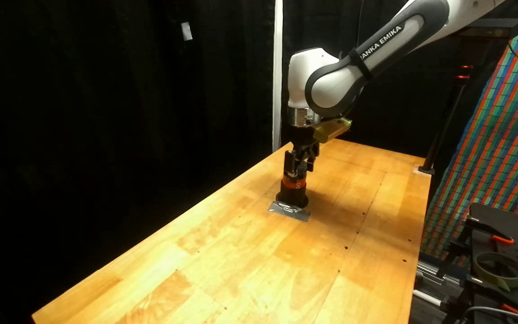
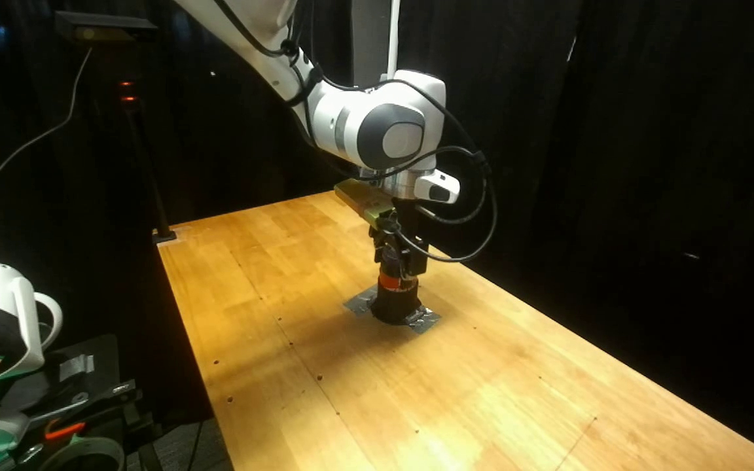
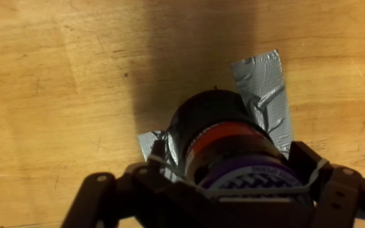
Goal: Put the rubber band on the cup
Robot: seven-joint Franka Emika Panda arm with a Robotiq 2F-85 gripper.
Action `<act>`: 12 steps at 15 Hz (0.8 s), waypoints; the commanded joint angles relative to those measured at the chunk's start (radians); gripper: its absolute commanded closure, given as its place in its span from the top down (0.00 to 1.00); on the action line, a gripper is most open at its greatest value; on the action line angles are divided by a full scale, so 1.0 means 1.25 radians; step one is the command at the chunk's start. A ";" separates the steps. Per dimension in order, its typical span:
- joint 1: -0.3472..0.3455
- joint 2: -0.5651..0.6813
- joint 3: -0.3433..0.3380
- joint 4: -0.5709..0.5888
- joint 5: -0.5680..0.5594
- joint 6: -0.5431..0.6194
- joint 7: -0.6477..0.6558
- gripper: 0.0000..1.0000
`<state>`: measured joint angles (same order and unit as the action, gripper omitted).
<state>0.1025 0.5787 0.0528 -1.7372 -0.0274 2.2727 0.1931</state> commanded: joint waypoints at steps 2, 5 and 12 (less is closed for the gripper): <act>-0.014 -0.075 -0.002 -0.119 0.026 0.014 -0.029 1.00; -0.021 -0.107 -0.004 -0.180 0.030 0.055 -0.030 0.75; -0.011 -0.205 -0.016 -0.407 0.017 0.446 -0.003 0.27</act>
<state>0.0791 0.4251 0.0510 -2.0680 -0.0132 2.6381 0.1813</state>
